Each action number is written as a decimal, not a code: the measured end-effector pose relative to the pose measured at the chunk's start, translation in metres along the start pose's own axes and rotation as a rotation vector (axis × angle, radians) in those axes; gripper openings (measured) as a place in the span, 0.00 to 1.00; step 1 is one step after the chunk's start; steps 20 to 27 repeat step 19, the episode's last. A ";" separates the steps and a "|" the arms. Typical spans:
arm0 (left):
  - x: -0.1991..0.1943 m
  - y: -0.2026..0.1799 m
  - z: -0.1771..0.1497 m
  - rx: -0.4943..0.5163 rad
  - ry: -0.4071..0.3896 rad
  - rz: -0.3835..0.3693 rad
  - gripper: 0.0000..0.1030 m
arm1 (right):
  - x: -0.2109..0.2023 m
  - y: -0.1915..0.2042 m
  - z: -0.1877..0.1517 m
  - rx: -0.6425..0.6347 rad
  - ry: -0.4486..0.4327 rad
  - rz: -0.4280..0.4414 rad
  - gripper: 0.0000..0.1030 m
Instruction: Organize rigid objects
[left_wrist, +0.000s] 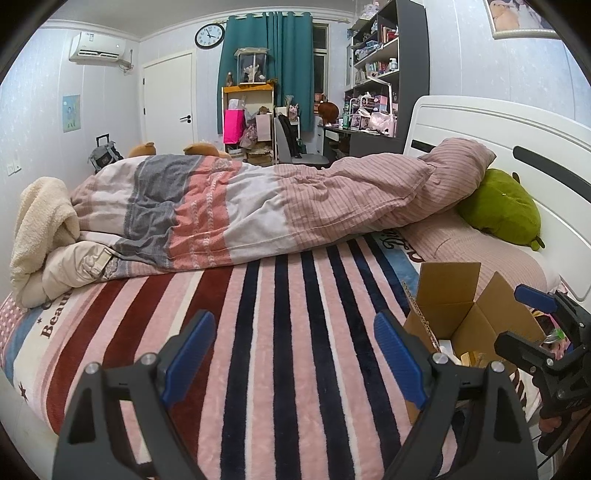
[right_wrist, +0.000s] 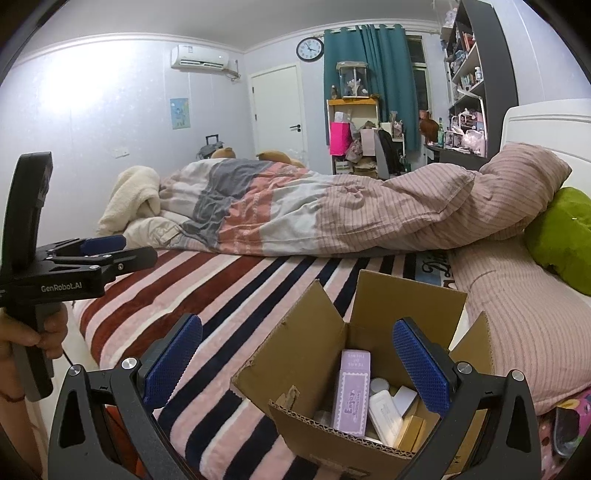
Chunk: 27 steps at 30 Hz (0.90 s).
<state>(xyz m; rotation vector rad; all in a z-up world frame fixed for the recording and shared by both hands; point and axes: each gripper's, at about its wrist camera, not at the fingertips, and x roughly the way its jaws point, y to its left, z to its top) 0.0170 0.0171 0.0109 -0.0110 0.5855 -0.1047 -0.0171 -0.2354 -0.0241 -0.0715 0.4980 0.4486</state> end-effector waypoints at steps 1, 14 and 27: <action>0.000 -0.001 0.000 0.001 0.000 0.001 0.84 | 0.000 0.000 0.001 0.000 -0.001 -0.001 1.00; -0.001 0.002 0.001 0.003 -0.001 0.000 0.84 | -0.002 0.004 -0.002 0.003 0.000 -0.007 1.00; -0.001 0.000 0.000 0.003 0.001 0.005 0.84 | -0.002 0.006 -0.002 0.007 0.002 -0.003 1.00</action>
